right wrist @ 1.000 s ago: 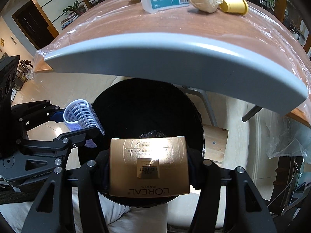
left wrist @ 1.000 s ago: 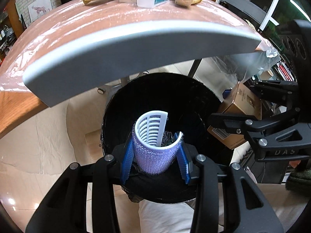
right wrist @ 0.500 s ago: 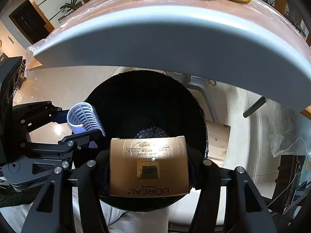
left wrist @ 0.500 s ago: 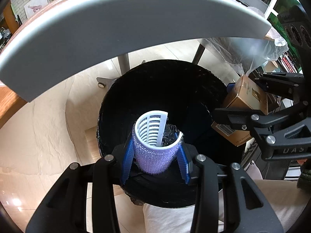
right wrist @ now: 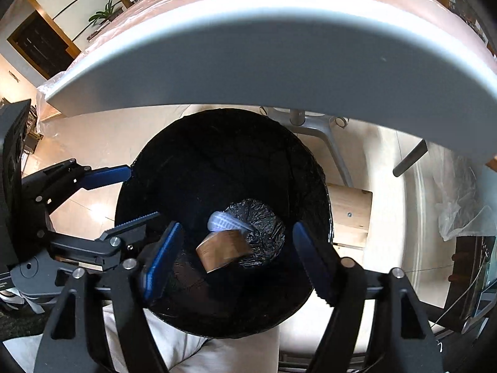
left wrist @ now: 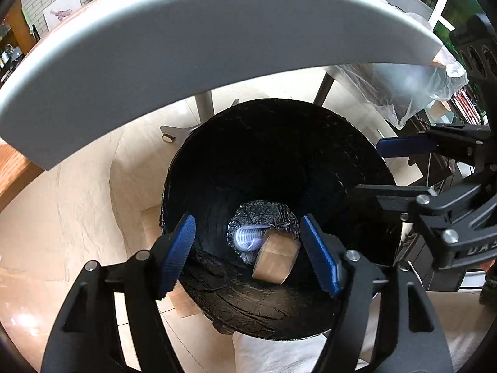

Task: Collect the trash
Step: 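Open both tools to drop the roller and box into the bin, then grasp the clear plastic box with the left tool while the right tool grasps the yellow cup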

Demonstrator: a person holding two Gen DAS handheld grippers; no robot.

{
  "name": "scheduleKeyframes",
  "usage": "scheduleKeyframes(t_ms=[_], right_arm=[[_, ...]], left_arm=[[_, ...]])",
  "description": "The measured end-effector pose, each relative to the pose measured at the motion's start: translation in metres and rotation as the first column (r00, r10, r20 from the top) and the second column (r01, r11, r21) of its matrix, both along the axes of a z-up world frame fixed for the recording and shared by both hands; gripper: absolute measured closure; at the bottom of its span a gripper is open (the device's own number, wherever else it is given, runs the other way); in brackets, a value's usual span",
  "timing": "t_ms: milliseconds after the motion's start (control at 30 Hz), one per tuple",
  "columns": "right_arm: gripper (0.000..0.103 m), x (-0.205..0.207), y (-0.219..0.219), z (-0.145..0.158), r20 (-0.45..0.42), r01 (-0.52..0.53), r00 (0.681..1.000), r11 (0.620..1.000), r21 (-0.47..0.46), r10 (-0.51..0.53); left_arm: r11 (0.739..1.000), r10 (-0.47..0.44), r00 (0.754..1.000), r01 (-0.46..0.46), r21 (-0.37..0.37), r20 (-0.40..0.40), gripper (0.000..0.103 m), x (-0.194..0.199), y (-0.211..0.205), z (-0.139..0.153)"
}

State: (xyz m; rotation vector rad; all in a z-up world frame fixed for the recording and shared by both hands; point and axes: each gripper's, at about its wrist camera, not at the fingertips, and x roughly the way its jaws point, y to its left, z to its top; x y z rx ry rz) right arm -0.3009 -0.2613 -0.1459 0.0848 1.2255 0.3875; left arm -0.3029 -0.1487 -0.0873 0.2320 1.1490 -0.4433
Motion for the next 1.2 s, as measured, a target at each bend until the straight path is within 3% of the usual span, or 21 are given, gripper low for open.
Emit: scheduleKeyframes(t_ms=[167,267,300,400,533,767,867,900,967,1200], right_arm=[[0.027,-0.016,-0.016,0.025,0.054,-0.012,0.998,1.000,-0.003,0.012],[0.026,-0.029,-0.030,0.058,0.137,-0.012,0.991,1.000,0.007,0.011],[0.020,-0.035,-0.038,0.076,0.183,0.000,0.983,1.000,0.016,-0.003],[0.004,-0.036,-0.060,0.121,0.321,0.058,0.945,0.998,0.022,-0.062],[0.004,-0.005,-0.078,0.150,0.416,0.130,0.901,0.991,0.012,-0.123],[0.004,0.079,-0.086,0.146,0.389,0.222,0.900,0.975,-0.022,-0.196],[0.014,0.101,-0.091,0.134,0.369,0.229,0.910,0.972,-0.061,-0.191],[0.020,0.109,-0.093,0.129,0.357,0.223,0.917,0.971,-0.085,-0.180],[0.021,0.120,-0.093,0.121,0.336,0.170,0.933,0.981,-0.091,-0.130],[0.024,0.139,-0.064,0.099,0.320,0.019,0.945,0.971,-0.239,0.060]], left_arm=[[1.000,0.010,1.000,-0.009,-0.018,0.015,0.028,-0.009,0.008,0.015],[0.996,0.018,0.998,-0.013,-0.087,0.056,0.028,-0.020,0.020,0.051],[0.994,0.017,0.997,-0.009,-0.109,0.071,0.026,-0.023,0.024,0.061],[0.983,0.031,0.980,0.006,-0.185,0.197,0.004,-0.031,0.033,0.112],[0.980,0.069,0.937,0.001,-0.199,0.344,0.002,-0.012,0.029,0.152],[0.990,0.021,0.928,0.033,-0.138,0.372,0.002,0.050,-0.004,0.152],[0.990,-0.004,0.936,0.054,-0.134,0.351,0.002,0.068,-0.015,0.144],[0.990,-0.011,0.938,0.059,-0.128,0.345,0.002,0.069,-0.019,0.141],[0.990,-0.027,0.941,0.071,-0.121,0.336,0.002,0.077,-0.024,0.137],[0.987,-0.096,0.956,0.128,-0.101,0.278,0.026,0.100,-0.037,0.119]])
